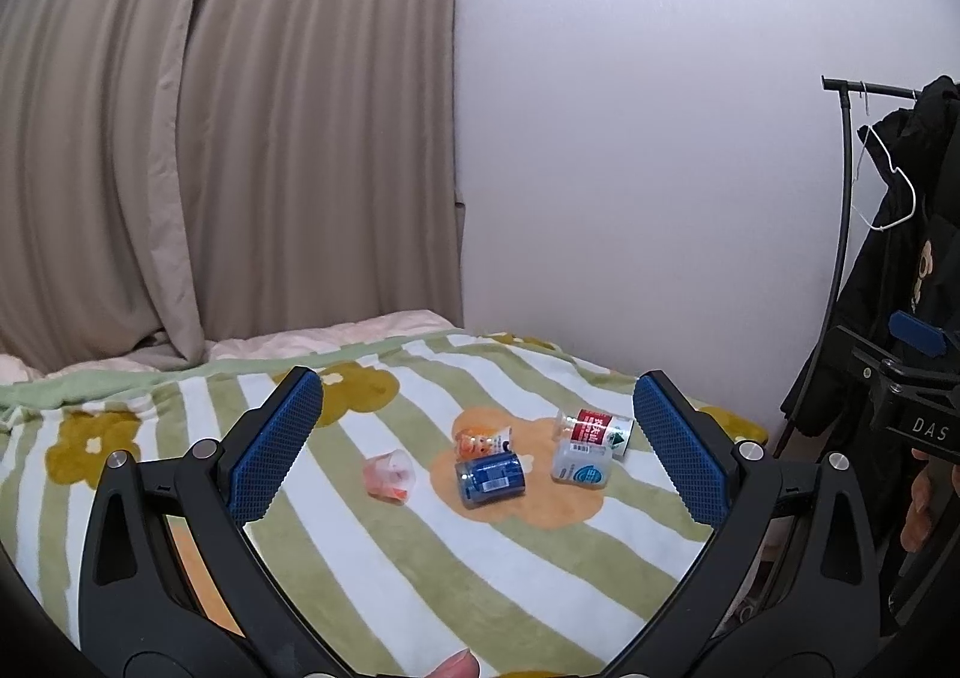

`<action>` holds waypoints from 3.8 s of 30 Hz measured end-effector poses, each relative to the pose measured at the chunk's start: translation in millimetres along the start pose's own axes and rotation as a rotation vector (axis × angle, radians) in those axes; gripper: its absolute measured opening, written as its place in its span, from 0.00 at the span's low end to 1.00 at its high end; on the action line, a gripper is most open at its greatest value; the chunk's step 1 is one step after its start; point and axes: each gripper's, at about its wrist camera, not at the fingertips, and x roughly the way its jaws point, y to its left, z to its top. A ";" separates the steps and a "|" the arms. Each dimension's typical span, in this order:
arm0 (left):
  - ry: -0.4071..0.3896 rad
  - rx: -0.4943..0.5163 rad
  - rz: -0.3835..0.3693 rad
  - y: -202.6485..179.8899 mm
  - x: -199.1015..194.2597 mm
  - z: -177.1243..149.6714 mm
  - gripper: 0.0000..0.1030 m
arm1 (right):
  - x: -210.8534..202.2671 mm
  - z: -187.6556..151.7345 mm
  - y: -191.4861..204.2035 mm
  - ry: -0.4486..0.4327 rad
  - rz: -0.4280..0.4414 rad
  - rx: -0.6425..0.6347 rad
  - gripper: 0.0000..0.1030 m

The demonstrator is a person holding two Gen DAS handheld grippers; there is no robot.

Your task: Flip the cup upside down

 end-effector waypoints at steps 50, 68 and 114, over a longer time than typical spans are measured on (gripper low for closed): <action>-0.001 -0.001 -0.015 0.4 -1.9 -0.8 1.00 | -8.5 3.9 0.0 0.008 -0.009 -0.020 0.99; 0.349 -0.074 -0.044 73.2 177.0 -15.9 1.00 | 214.3 35.3 99.7 0.225 0.366 -0.426 0.99; 0.731 -0.168 -0.083 95.0 312.3 -141.4 1.00 | 483.8 -135.8 220.2 0.895 0.602 -0.675 0.60</action>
